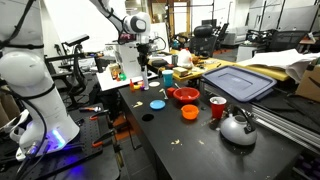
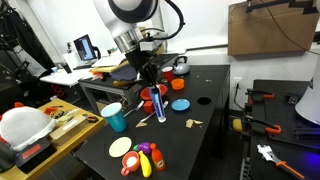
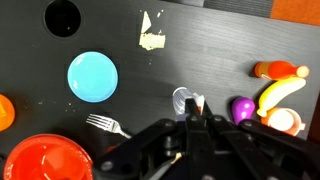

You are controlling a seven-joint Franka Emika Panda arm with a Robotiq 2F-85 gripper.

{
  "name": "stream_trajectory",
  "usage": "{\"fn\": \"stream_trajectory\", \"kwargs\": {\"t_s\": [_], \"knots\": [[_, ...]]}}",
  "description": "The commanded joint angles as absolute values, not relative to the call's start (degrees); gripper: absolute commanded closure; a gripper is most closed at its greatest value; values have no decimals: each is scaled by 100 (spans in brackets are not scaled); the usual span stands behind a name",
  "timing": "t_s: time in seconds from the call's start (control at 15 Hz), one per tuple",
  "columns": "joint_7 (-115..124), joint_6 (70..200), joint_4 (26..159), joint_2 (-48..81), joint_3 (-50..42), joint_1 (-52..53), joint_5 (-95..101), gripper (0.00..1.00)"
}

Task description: Move the tube of toothpaste to the left

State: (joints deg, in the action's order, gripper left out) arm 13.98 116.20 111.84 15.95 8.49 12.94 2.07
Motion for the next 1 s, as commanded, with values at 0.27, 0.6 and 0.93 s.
{"fn": "stream_trajectory", "kwargs": {"t_s": [0.27,0.6,0.93], "knots": [[1768,11665,10946,1735,866,1443,103,99],[1929,11759,10869,1947,836,1501,124,99],[2000,11848,10844,2064,810,1516,132,99]]}}
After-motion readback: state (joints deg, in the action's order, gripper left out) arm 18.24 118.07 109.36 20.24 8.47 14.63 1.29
